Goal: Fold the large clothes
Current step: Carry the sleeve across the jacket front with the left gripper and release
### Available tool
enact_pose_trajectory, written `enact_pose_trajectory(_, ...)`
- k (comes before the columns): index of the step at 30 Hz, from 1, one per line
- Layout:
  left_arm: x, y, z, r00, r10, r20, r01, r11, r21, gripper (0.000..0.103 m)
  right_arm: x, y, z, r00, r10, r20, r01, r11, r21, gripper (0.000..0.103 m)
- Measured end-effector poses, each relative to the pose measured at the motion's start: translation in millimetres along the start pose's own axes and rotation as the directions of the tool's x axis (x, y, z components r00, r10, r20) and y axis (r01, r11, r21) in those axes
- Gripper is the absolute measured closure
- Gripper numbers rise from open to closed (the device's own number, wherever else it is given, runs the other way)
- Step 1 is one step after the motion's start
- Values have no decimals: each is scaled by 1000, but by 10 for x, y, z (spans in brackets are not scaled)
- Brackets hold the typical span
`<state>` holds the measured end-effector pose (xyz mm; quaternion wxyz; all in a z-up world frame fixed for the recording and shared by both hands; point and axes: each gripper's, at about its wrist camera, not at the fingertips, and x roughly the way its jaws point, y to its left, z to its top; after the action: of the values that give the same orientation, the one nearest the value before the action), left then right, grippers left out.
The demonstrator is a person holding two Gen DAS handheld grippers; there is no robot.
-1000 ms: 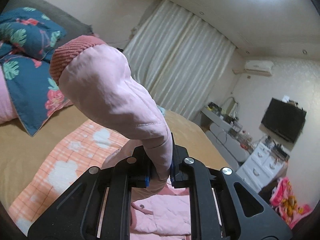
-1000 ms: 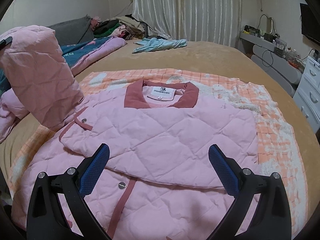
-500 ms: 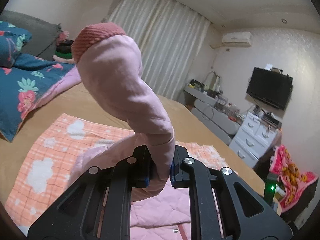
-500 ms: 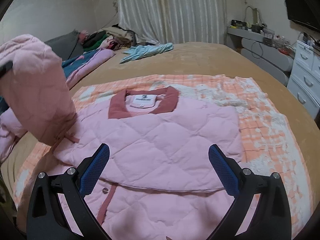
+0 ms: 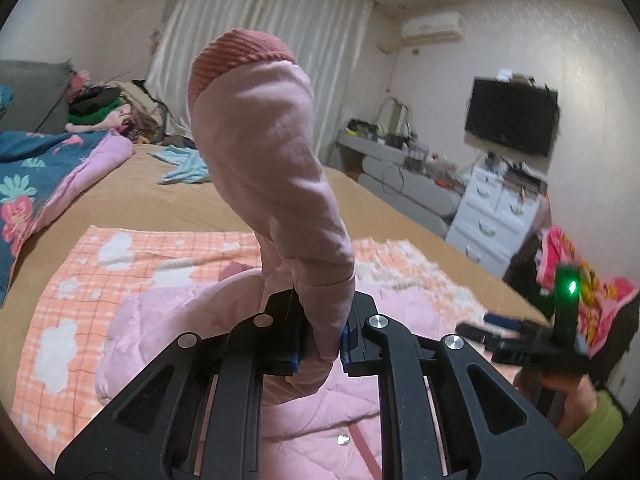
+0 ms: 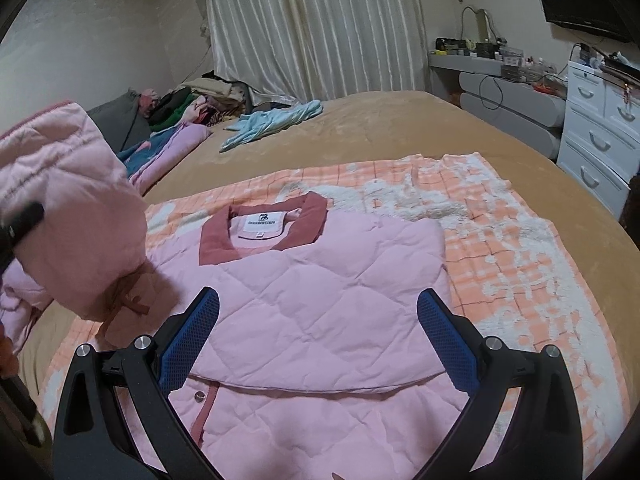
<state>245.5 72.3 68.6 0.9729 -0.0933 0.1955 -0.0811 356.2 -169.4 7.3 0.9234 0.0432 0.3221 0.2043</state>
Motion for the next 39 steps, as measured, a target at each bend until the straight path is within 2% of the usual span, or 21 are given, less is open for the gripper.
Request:
enact_pose_trajectory(8, 341, -230, -319, 995, -7, -103, 18, 995, 100, 96, -63, -197, 49, 1000, -23, 20, 22, 998, 52, 4)
enact_pose_trajectory(15, 613, -443, -649, 979, 22, -203, 23, 977, 213, 96, -117, -335, 62, 999, -35, 31, 33, 995, 92, 4)
enact_pose_trajectory(25, 853, -693, -1055, 952, 112, -285, 18, 909, 416, 91, -105, -397, 56, 1000, -9, 15, 7, 992, 126, 4)
enact_pose_trajectory(29, 896, -844, -1213, 939, 157, -304, 18, 864, 503, 88, -58, -419, 36, 1000, -4, -6, 5, 989, 145, 4)
enact_pose_trajectory(31, 910, -894, -1270, 931, 161, -328, 36, 853, 520, 80, -28, -423, 13, 1000, 1, -20, 2, 988, 152, 4)
enact_pose_trajectory(32, 907, -917, -1290, 926, 157, -343, 49, 851, 523, 68, -12, -424, -1, 1000, 5, -29, 0, 988, 157, 4)
enact_pose_trajectory(34, 889, -966, -1326, 907, 117, -405, 116, 854, 507, 50, 27, -438, -32, 999, 13, -49, -5, 986, 169, 4)
enact_pose_trajectory(37, 825, -1053, -1371, 894, 84, -441, 171, 844, 508, 47, 92, -446, -82, 996, 38, -81, -21, 981, 191, 4)
enact_pose_trajectory(38, 811, -1040, -1345, 885, 65, -460, 190, 853, 487, 37, 108, -442, -93, 995, 47, -89, -29, 980, 196, 4)
enact_pose_trajectory(39, 782, -1017, -1289, 868, 15, -497, 233, 871, 433, 32, 130, -432, -111, 993, 61, -100, -40, 979, 200, 4)
